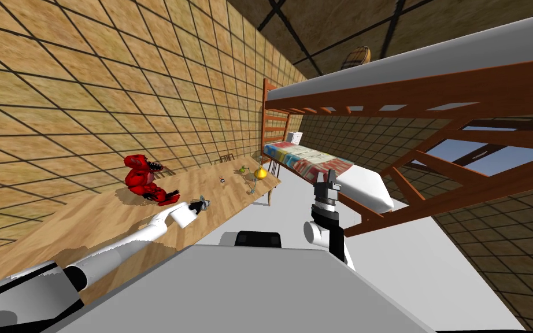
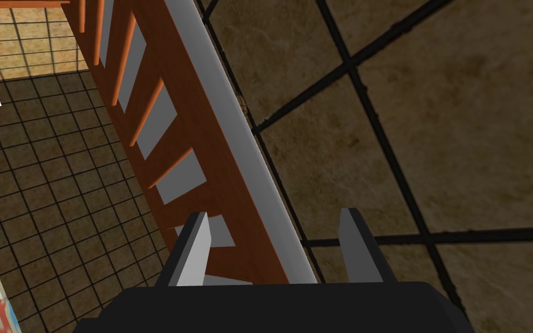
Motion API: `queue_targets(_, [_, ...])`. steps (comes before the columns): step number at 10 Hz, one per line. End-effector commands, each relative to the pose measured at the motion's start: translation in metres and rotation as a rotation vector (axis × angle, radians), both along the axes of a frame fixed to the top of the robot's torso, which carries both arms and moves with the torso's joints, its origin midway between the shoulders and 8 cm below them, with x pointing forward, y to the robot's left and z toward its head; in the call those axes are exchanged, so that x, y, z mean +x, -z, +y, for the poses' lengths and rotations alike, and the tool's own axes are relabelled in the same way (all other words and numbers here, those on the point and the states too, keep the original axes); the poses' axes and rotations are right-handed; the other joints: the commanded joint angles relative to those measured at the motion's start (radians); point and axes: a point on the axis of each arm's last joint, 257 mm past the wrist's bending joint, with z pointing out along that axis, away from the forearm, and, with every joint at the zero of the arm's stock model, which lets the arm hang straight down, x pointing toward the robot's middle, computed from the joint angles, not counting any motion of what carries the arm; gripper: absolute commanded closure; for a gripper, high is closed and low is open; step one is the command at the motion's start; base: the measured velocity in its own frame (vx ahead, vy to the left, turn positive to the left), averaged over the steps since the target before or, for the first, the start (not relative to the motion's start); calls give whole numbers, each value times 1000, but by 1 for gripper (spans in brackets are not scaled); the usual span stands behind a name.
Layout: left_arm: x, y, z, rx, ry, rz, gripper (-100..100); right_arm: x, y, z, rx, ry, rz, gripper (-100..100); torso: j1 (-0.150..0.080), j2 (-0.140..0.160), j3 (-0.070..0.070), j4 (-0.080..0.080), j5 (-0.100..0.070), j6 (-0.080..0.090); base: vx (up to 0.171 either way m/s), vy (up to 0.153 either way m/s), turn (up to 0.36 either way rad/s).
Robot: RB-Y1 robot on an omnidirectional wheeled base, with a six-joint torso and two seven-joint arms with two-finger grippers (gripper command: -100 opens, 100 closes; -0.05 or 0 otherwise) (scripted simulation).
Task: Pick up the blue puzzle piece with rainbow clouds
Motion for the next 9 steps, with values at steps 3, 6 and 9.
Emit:
queue_targets(3, [1,0,-1,-1,1,-1,100,0,0,0,0,0,0,0,0,0,0,0,0,-1,0,0,-4])
queue_targets(6, [5,-11,-4,-2,10,-3,100,0,0,0,0,0,0,0,-1,2,1,0,-1,-1,-16,-17,40])
queue_targets(9, [5,-12,-5,-2,12,-3,0,0,0,0,0,0,0,0,-1,3,2,1,-1,-1,-17,-15,17])
